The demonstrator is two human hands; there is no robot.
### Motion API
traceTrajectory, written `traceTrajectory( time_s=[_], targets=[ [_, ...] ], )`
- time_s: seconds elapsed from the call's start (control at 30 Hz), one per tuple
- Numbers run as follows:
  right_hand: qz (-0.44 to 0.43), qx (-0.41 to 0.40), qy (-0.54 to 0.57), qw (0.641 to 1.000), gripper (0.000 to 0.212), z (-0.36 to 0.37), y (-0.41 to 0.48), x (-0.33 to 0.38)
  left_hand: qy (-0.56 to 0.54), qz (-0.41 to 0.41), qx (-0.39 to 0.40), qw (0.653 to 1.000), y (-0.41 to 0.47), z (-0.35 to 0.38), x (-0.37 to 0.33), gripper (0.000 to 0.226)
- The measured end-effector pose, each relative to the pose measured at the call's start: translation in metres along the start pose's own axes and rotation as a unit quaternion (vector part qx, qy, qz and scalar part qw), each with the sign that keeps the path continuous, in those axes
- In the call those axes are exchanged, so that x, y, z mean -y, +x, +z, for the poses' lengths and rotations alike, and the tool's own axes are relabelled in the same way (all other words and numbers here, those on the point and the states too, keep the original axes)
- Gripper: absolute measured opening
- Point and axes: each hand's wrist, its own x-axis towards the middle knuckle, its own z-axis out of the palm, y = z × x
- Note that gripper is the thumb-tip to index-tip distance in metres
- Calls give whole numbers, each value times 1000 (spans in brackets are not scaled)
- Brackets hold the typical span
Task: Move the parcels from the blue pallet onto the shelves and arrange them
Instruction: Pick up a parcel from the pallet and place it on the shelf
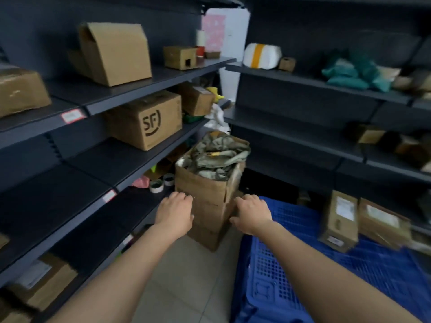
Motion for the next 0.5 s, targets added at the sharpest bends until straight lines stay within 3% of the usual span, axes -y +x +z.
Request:
traceTrajectory(
  time_s=[0.17, 0.5],
  targets=[
    [98, 20, 15, 995, 59, 14, -42, -80, -4, 85, 26, 996, 21, 11, -84, 46],
    [211, 48, 49, 975, 60, 27, -90, -246, -16, 177, 64, 982, 75, 40, -255, 51]
  ],
)
